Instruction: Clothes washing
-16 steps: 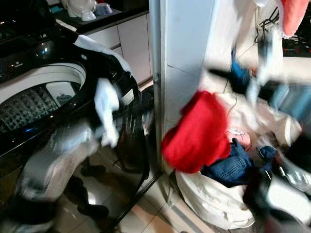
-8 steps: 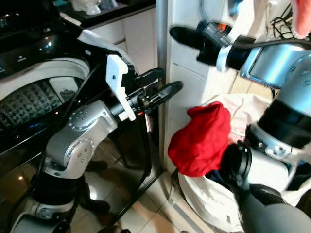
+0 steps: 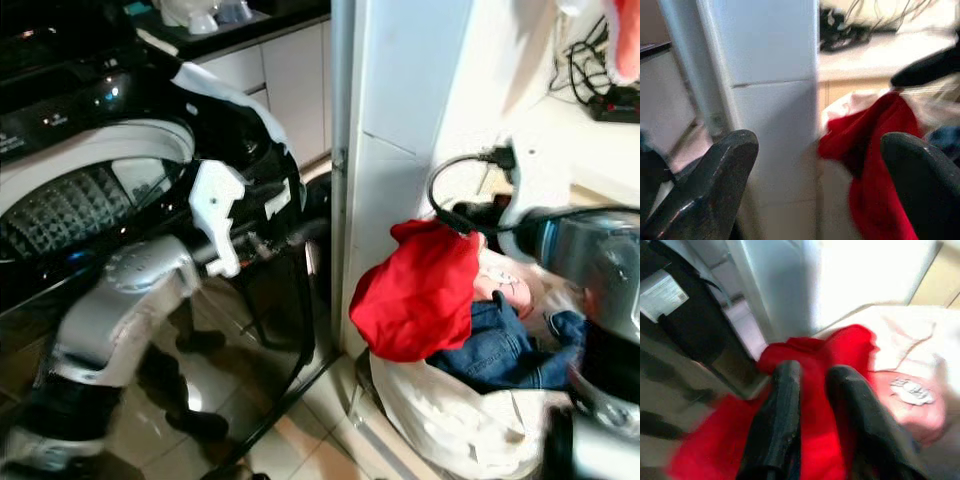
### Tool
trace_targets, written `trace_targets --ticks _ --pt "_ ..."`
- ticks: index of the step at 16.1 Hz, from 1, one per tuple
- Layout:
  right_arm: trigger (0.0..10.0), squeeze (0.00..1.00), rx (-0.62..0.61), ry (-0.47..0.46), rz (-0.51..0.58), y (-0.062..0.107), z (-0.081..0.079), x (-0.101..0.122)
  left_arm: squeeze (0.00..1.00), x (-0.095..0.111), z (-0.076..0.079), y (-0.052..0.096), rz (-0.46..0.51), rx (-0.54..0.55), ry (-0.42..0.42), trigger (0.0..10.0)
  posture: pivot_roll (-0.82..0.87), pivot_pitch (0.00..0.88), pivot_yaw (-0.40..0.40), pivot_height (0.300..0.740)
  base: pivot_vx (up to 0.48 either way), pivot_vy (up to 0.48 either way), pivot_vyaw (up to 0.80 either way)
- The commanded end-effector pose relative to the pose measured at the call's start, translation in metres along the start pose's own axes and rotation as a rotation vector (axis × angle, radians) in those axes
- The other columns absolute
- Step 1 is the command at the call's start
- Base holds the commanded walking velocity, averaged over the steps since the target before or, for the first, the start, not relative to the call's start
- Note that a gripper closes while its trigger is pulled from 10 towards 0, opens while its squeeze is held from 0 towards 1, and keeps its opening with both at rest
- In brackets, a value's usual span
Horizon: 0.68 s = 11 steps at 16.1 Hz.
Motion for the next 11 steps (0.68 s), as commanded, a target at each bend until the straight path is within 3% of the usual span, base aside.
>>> trace_targets --ticks 1,4,7,9,10,11 --pt "10.0 1.00 -0.089 0.070 -0.001 0.001 0.022 -0.015 1.00 -0.005 0.001 -0.014 -0.012 0.017 0.049 10.0 -0.08 0.000 0.071 0.740 0.000 0.000 0.00" --pt "10.0 1.00 -0.242 0.098 -0.065 -0.002 0.060 -0.054 1.00 -0.025 0.009 -0.035 -0.080 -0.007 0.000 10.0 -0.11 0.000 0.091 0.740 0.000 0.000 0.00" --pt "10.0 1.00 -0.423 0.001 0.045 0.003 0.103 -0.060 1.00 -0.028 0.023 -0.057 -0.046 -0.064 0.120 10.0 -0.15 0.000 0.103 0.740 0.000 0.000 0.00" --pt "10.0 1.00 -0.431 0.025 0.048 0.007 0.106 -0.065 1.00 -0.053 0.018 -0.071 -0.145 0.025 0.040 10.0 -0.17 0.000 0.108 0.740 0.000 0.000 0.00" --pt "10.0 1.00 -0.408 0.027 0.041 0.006 0.100 -0.066 1.00 -0.058 0.015 -0.073 -0.163 0.058 0.040 10.0 -0.18 0.000 0.111 0.740 0.000 0.000 0.00" --pt "10.0 1.00 -0.378 0.036 0.027 0.004 0.093 -0.070 1.00 -0.061 0.019 -0.075 -0.166 0.044 0.100 10.0 -0.18 0.000 0.113 0.740 0.000 0.000 0.00"
Point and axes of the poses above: a point about 5 cm out from each wrist's last joint towards the gripper, its own y axis pointing back from the gripper into the wrist, its own x axis along the axis of the wrist's last joint, z = x × y, the point moved 6 cm from there along -y, pointing out of the wrist towards the gripper, and after that the axes turned 13 degrees about -y, right-handed, at the moved point
